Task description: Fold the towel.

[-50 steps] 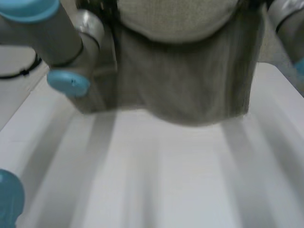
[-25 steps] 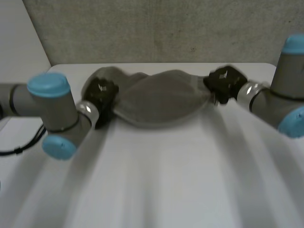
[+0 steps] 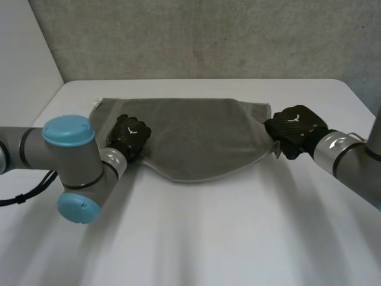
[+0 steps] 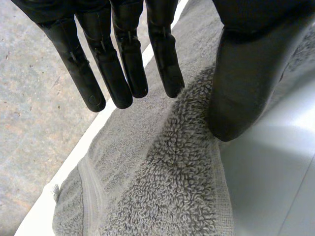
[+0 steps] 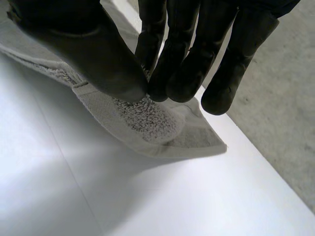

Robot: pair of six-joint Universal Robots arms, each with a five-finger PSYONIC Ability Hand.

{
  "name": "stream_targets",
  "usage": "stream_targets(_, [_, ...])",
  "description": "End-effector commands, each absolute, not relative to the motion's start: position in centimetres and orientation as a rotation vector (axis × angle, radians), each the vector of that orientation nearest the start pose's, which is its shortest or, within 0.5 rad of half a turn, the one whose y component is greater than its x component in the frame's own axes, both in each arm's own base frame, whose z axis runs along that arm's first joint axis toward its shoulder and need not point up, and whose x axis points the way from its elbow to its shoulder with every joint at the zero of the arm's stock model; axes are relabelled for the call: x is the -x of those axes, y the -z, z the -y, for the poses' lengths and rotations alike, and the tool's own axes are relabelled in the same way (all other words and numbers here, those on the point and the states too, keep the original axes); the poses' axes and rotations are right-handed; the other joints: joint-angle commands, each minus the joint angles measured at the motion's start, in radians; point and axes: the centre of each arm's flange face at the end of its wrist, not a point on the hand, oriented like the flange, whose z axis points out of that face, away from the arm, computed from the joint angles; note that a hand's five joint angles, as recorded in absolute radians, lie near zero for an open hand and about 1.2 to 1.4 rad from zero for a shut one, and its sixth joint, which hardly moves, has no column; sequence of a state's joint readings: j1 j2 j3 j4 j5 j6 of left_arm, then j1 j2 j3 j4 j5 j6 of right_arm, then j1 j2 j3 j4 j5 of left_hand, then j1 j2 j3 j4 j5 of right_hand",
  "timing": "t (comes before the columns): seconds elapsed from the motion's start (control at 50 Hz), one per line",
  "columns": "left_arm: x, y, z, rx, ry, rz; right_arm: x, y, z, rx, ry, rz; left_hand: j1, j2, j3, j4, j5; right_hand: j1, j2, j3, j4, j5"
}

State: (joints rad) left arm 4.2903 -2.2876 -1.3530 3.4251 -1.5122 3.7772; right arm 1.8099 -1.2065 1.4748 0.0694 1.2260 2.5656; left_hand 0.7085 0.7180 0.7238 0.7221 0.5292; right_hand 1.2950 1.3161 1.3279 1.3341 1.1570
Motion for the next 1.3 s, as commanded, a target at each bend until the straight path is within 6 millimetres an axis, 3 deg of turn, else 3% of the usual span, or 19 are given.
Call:
stream_targets(0.02, [29.5,-11.3,33.5,-1.176,1.903,-2.01,-21.7,-21.0,30.7,1.102,1.761,-2.226,-0.075,-0.084,-0.09,-0.088,-0.07,0.101,0.08,0.068,0.062,0.065])
stream_targets(0.32, [29.0,-10.6,33.2,-1.123,1.873,-2.069,-20.3,-21.1,32.2,1.033,1.845,-2.252,-0.099,-0.108,-0.114,-0.112,-0.094,0.101,0.08,0.068,0.062,0.065])
stream_targets(0.4, [28.9,-11.0,33.4,-1.112,1.883,-2.06,-18.7,-21.3,33.6,0.957,1.914,-2.296,-0.09,-0.099,-0.105,-0.103,-0.085,0.101,0.08,0.068,0.062,0.065])
stream_targets(0.54, [28.8,-11.8,33.5,-1.09,1.897,-2.047,-17.7,-21.3,34.3,0.924,1.944,-2.337,-0.061,-0.07,-0.076,-0.074,-0.056,0.101,0.08,0.068,0.062,0.065])
stream_targets(0.64, [28.7,-12.6,33.5,-1.067,1.908,-2.032,-17.4,-21.0,34.7,0.91,1.945,-2.353,0.213,0.203,0.197,0.199,0.217,0.101,0.08,0.068,0.062,0.065])
stream_targets(0.68, [28.8,-13.3,33.4,-1.061,1.926,-2.019,-17.4,-20.4,34.9,0.912,1.948,-2.354,0.476,0.466,0.46,0.462,0.48,0.101,0.08,0.068,0.062,0.065])
stream_targets(0.7, [28.8,-13.3,33.4,-1.061,1.926,-2.019,-17.4,-20.4,34.9,0.912,1.948,-2.354,0.477,0.467,0.461,0.463,0.482,0.101,0.08,0.068,0.062,0.065])
stream_targets(0.74, [28.6,-14.1,33.1,-1.059,1.938,-2.011,-17.4,-20.1,35.0,0.908,1.951,-2.368,0.681,0.672,0.666,0.668,0.686,0.101,0.08,0.068,0.062,0.065])
stream_targets(0.98, [28.1,-16.6,32.1,-1.057,1.984,-1.968,-17.5,-20.0,34.5,0.907,1.928,-2.389,0.688,0.678,0.672,0.674,0.693,0.101,0.08,0.068,0.062,0.065])
stream_targets(1.02, [28.1,-16.5,32.0,-1.062,1.979,-1.971,-17.7,-19.8,34.2,0.916,1.907,-2.392,0.688,0.678,0.672,0.674,0.693,0.061,0.04,0.028,0.022,0.025])
stream_targets(1.06, [28.1,-16.2,31.7,-1.072,1.969,-1.98,-18.7,-19.1,32.9,0.957,1.837,-2.376,0.688,0.678,0.672,0.674,0.693,-0.549,-0.57,-0.582,-0.589,-0.586])
stream_targets(1.08, [28.1,-16.2,31.7,-1.072,1.968,-1.98,-18.7,-19.1,32.9,0.957,1.836,-2.376,0.688,0.678,0.672,0.674,0.693,-0.552,-0.573,-0.585,-0.591,-0.589])
stream_targets(1.12, [28.1,-15.8,31.5,-1.084,1.954,-1.99,-19.9,-18.5,31.4,1.01,1.772,-2.331,0.688,0.678,0.672,0.674,0.693,-0.909,-0.93,-0.942,-0.949,-0.946])
stream_targets(1.3, [28.2,-16.0,31.7,-1.081,1.962,-1.982,-20.9,-16.9,28.5,1.064,1.662,-2.313,0.688,0.678,0.672,0.674,0.693,-0.899,-0.92,-0.932,-0.938,-0.935])
